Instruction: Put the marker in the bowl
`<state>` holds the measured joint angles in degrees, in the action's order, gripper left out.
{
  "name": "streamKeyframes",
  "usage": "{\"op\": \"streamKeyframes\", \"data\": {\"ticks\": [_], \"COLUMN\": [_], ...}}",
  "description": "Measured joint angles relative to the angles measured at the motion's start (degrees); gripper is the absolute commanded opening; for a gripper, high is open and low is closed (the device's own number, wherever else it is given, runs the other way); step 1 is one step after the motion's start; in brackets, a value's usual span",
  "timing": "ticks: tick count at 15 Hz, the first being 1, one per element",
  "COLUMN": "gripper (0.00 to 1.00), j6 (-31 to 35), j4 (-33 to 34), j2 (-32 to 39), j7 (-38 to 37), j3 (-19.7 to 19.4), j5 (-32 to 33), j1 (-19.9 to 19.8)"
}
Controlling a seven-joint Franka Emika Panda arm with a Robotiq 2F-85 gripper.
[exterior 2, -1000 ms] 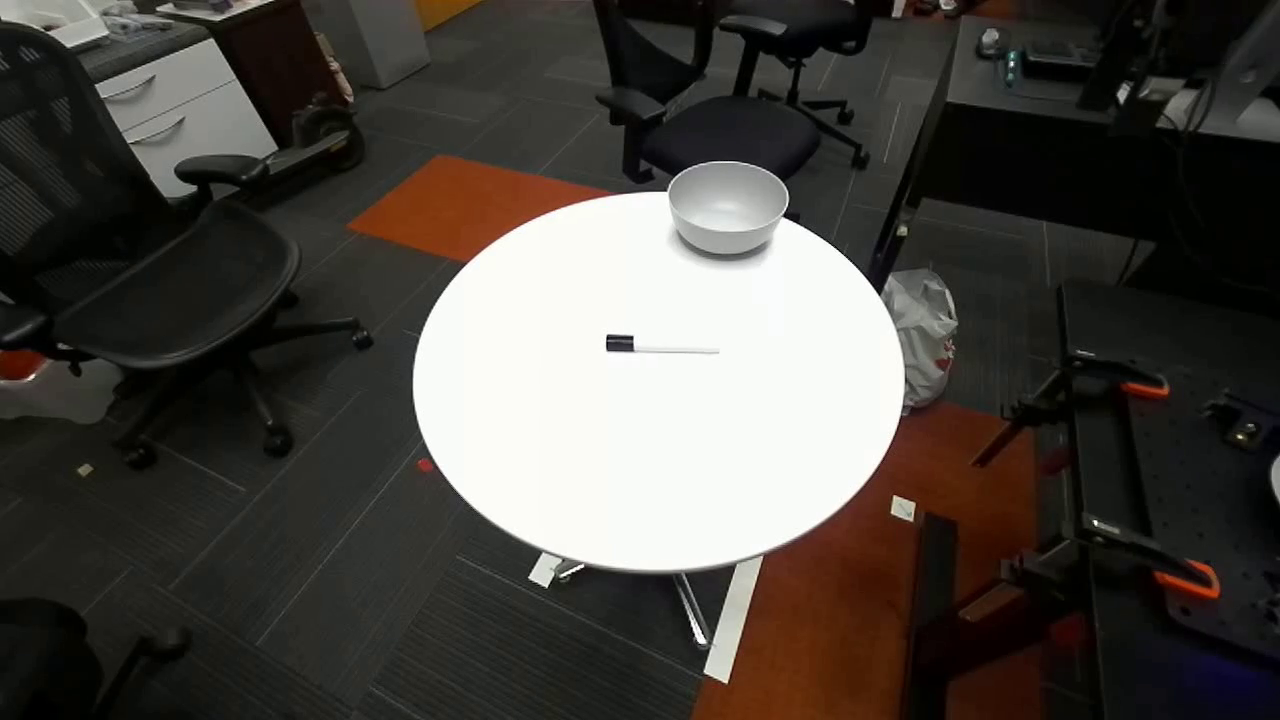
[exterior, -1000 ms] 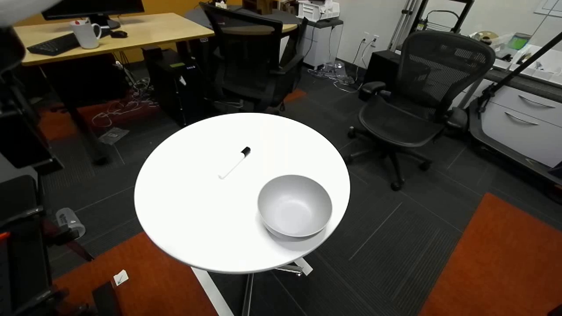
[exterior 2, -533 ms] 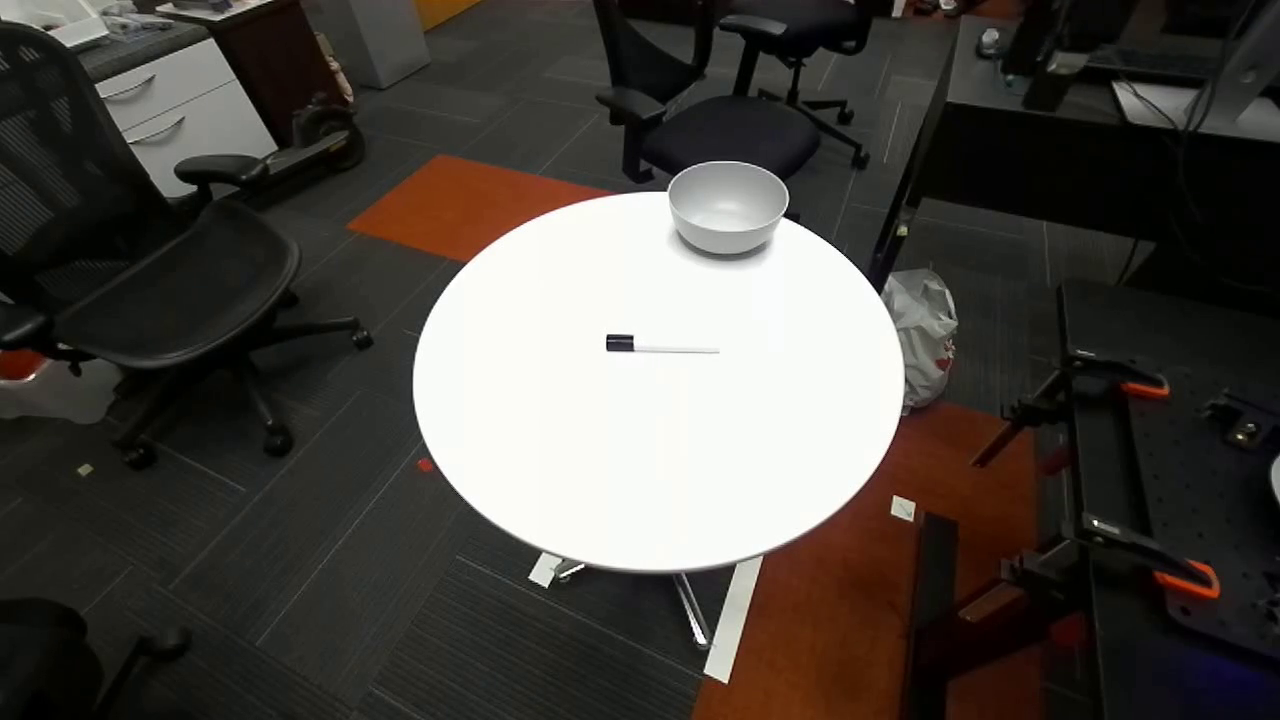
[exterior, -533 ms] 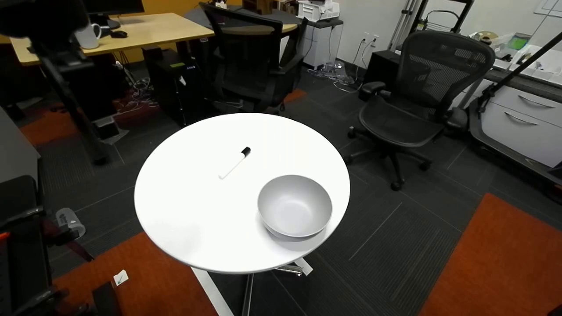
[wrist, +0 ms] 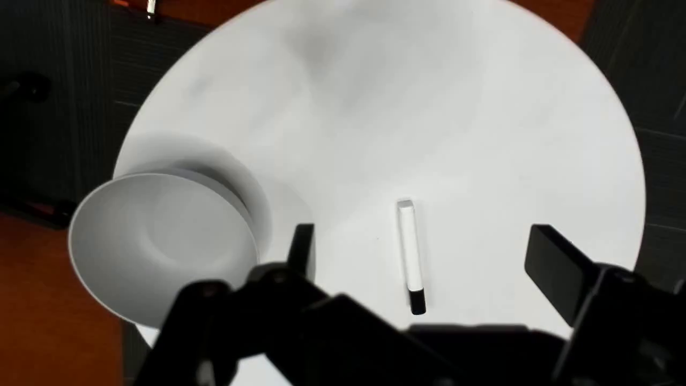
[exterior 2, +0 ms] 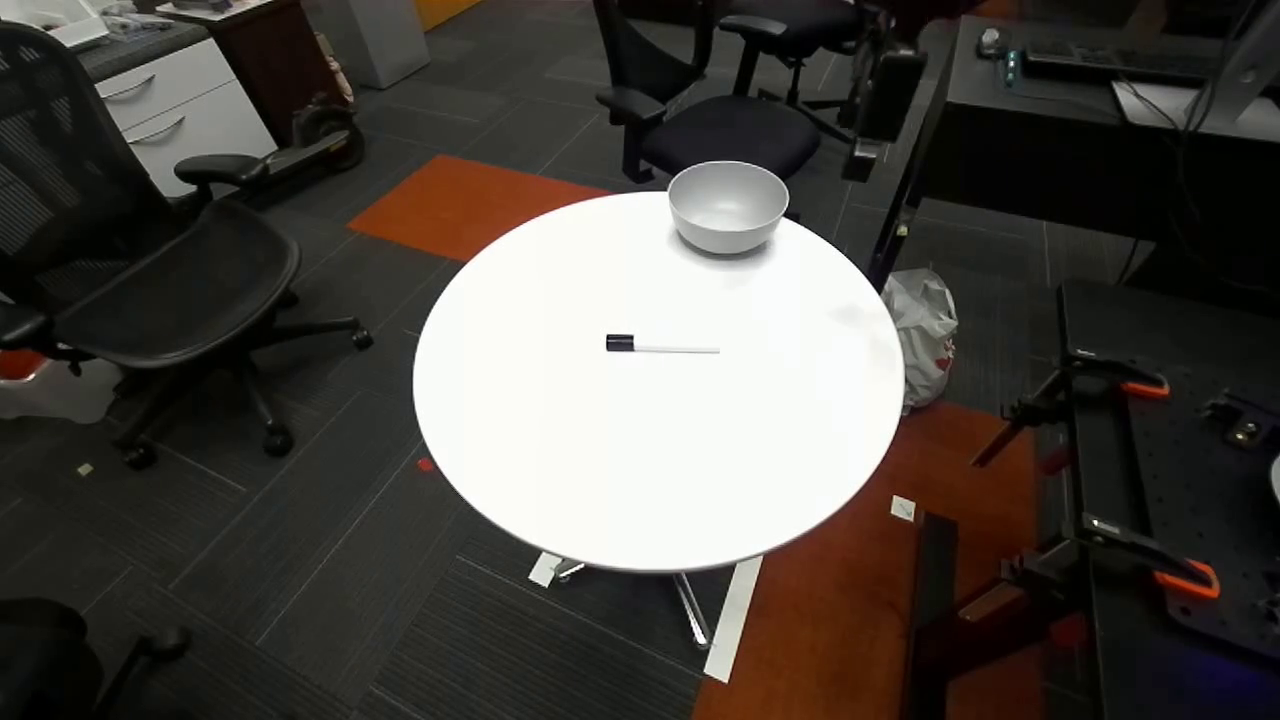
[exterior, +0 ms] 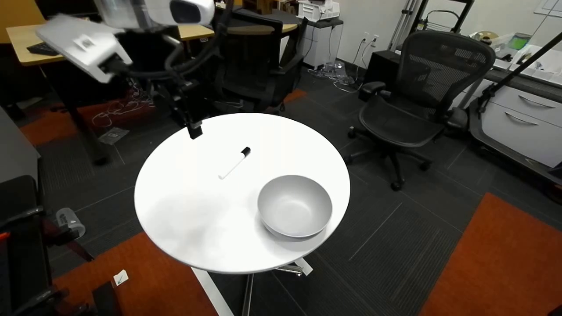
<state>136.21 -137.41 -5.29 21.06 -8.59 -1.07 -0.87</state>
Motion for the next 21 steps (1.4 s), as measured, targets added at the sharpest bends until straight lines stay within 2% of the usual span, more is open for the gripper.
{"op": "streamKeyframes", "data": {"ticks": [5,7,15,21], "gripper": [1.0,1.0,1.0,1.0], "j6": [10.47,12.48,12.52,10.76], "j4": [6.44,9.91,25.04,31.85], "j2": [14.4,19.42,35.68,43.28], "j7": [0.0,0.0,0.13,0.13], "j3": [2.79,4.06,9.63,10.98], "j5": [-0.01,-0.02,0.01,0.66], "j1": [-0.18,-0.57,-3.37,-4.22]}}
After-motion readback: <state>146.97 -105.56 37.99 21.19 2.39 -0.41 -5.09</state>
